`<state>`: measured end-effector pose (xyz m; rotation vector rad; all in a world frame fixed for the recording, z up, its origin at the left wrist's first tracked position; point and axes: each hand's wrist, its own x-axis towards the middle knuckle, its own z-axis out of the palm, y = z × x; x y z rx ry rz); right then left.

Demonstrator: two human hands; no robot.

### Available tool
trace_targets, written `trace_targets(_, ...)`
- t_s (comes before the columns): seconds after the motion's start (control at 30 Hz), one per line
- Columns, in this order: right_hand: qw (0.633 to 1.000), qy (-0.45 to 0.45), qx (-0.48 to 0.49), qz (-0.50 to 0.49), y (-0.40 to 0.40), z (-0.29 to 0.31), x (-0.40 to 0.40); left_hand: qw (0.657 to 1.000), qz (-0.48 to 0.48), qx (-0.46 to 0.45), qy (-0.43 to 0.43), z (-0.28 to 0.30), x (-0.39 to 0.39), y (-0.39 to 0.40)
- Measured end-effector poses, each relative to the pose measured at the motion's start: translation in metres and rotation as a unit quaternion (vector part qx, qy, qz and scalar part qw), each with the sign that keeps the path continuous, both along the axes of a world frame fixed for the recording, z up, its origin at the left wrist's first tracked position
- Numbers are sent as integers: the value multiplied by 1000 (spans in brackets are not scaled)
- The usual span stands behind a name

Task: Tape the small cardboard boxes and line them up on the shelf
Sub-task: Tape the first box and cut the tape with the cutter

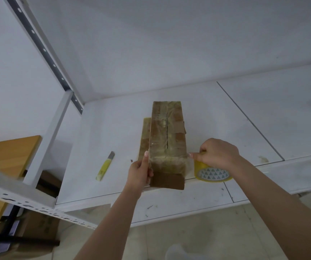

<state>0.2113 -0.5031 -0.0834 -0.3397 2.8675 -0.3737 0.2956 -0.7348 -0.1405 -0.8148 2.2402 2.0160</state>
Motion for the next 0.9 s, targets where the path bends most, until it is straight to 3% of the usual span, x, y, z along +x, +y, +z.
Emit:
trace_targets(0.2, 1000, -12, 7, -4, -1, 3, 1, 989, -29, -137, -48, -1, 0, 11)
trace_targets(0.3, 1000, -9, 12, -5, -1, 3, 3, 965, -53, -250, -66, 1, 0, 15)
trace_targets(0.47, 1000, 5, 0, -17, 2, 0, 4, 931, -110, -341, -67, 5, 5, 4)
trace_targets(0.6, 1000, 6, -12, -26, 6, -3, 4, 909, 3, -416, -15, 16, 10, -40)
trace_targets(0.67, 1000, 7, -7, -25, 5, -3, 4, 885, 53, -462, -20, 19, 9, -68)
trace_targets(0.77, 1000, 10, -5, -27, 4, -2, 4, 819, -15, -554, -146, 14, 9, -91)
trace_targets(0.9, 999, 10, -2, -31, 4, -1, 7, 788, -79, -583, -181, 1, 10, -90)
